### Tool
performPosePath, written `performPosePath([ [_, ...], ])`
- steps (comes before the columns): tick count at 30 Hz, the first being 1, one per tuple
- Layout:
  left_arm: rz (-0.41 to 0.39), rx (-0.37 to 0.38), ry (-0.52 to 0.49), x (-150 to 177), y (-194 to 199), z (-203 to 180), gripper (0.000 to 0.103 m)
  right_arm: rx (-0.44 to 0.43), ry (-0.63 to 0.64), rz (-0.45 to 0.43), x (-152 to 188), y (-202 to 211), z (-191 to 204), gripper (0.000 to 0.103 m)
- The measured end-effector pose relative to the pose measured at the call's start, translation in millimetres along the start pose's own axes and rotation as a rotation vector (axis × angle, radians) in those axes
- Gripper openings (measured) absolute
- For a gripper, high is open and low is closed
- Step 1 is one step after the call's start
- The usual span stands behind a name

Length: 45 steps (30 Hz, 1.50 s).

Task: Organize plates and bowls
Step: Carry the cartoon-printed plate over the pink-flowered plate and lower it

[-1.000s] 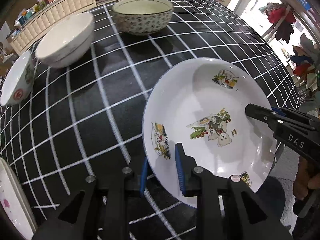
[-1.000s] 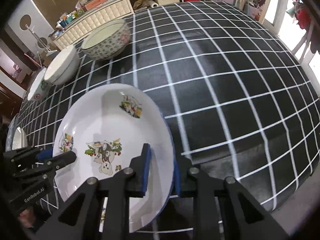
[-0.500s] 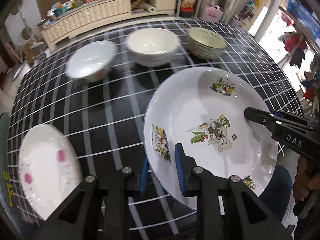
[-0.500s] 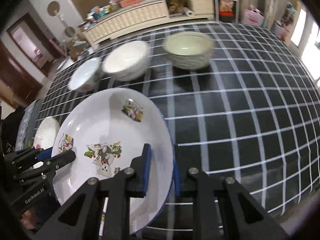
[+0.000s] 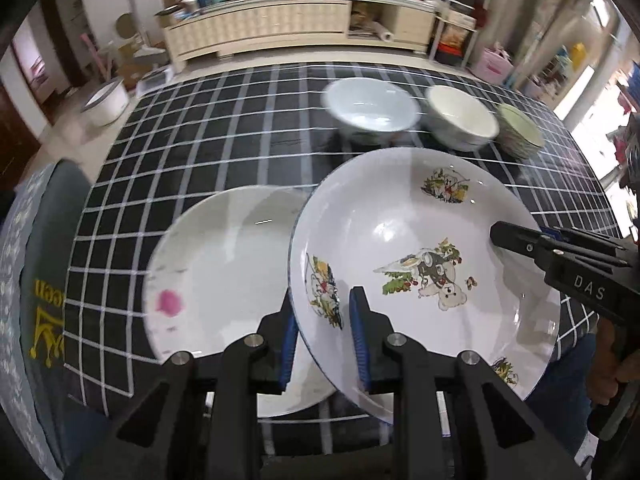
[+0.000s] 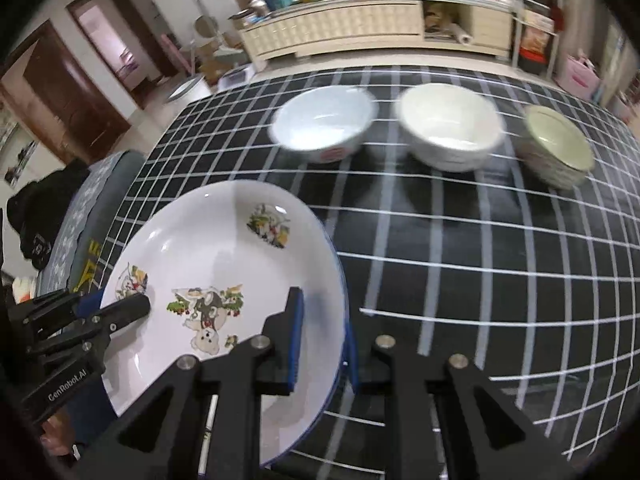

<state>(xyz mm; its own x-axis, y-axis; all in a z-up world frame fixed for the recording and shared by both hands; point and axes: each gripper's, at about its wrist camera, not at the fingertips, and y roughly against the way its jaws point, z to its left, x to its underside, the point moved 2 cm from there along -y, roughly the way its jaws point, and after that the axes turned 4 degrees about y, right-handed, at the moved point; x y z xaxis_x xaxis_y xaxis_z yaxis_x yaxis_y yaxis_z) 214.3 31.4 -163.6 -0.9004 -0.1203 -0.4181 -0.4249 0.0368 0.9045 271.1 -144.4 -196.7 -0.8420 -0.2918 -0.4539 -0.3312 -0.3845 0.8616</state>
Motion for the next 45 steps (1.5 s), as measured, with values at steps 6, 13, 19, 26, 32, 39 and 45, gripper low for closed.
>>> performPosePath([
  [6, 0.007, -0.016, 0.076, 10.5, 1.8, 55.0, 0.023, -0.015, 0.061, 0.029, -9.9, -24.4, 35.8, 0.023],
  [13, 0.018, -0.023, 0.121, 17.8, -4.6, 80.1, 0.023, -0.011, 0.096, 0.054, -8.7, -37.6, 59.9, 0.023],
  [19, 0.033, -0.031, 0.141, 21.3, -12.4, 91.2, 0.022, -0.006, 0.125, 0.071, -10.4, -46.2, 71.0, 0.023],
  [26, 0.047, -0.039, 0.167, 23.7, -19.0, 103.3, 0.023, -0.003, 0.138, 0.086, -9.4, -54.3, 81.1, 0.023],
  [32, 0.058, -0.041, 0.176, 24.7, -24.4, 109.3, 0.023, 0.004, 0.148, 0.097, -9.4, -59.3, 85.3, 0.023],
  [39, 0.077, -0.023, 0.194, 25.5, -31.6, 113.7, 0.023, 0.02, 0.155, 0.111, -10.5, -64.4, 86.9, 0.023],
  [45, 0.084, -0.012, 0.193, 27.7, -37.6, 114.8, 0.022, 0.028, 0.142, 0.126, -10.6, -70.9, 85.5, 0.023],
])
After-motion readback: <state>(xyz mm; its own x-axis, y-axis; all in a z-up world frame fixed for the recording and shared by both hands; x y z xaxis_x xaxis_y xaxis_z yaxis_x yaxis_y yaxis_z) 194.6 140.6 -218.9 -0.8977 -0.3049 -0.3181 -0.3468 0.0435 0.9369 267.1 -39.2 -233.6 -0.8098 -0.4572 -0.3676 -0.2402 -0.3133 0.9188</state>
